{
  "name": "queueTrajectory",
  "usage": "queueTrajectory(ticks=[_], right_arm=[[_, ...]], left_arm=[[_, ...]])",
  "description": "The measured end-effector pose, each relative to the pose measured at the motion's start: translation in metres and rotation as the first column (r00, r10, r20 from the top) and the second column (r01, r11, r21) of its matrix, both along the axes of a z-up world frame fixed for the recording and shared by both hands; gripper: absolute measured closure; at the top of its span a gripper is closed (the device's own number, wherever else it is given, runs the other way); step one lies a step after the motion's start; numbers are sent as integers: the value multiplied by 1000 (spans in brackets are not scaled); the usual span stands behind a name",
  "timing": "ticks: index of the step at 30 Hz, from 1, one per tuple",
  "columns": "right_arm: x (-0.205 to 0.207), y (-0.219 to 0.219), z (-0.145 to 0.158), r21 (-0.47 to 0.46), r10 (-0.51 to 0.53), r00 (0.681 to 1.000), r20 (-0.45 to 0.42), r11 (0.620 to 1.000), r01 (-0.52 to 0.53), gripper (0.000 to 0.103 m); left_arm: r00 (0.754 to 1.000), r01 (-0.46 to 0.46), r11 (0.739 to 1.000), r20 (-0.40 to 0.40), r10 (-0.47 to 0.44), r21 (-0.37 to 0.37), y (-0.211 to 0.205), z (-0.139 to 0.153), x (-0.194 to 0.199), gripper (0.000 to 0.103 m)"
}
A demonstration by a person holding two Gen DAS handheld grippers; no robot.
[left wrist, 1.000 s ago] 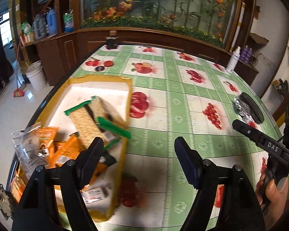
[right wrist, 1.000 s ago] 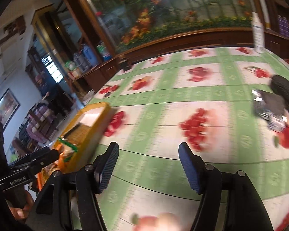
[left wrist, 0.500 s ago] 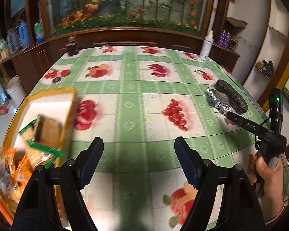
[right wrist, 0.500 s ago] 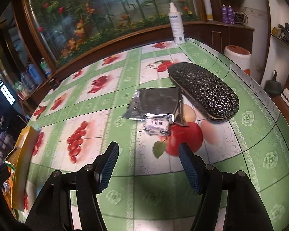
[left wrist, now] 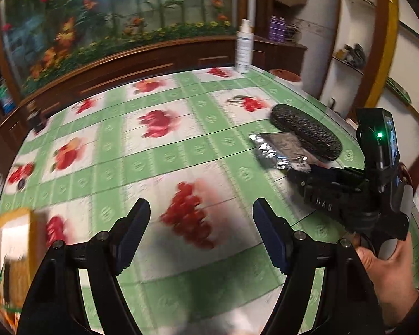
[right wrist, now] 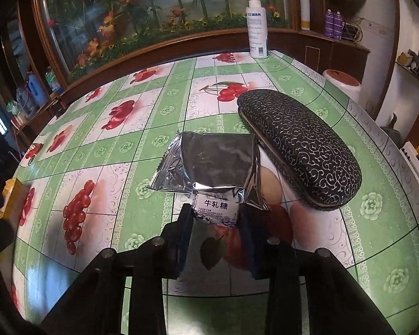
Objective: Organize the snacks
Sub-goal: 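Grasp the silver foil pack with the left tool while the right tool grasps the white candy pack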
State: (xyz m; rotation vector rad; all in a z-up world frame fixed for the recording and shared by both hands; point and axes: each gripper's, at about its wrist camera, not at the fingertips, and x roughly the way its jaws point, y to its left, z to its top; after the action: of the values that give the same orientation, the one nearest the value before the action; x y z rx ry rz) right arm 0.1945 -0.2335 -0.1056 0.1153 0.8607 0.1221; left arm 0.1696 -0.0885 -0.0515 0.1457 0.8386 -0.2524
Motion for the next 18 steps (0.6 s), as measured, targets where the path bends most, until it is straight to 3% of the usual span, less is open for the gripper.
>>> queueTrajectory(ticks=[3,7,12,18], right_arm=[[-10,-10,4,21,11,1000,8,1000,-12,70],[-40,-29,14,84,-9,999,42,996,6,70],[-79,-52,24,169,-22,997,77,986,9,70],[-117,-63,20,255,-11,998,68,967,-7,70]], left_arm=[[993,119,992,12,-119,35,-30,-2,14,27],[965,256,961,29,-261,104,-73,-5,27,27],[911,412,902,-29,-412,130,-115,-16,47,27],[855,518,831,-92,-511,202,-147,-33,67,27]])
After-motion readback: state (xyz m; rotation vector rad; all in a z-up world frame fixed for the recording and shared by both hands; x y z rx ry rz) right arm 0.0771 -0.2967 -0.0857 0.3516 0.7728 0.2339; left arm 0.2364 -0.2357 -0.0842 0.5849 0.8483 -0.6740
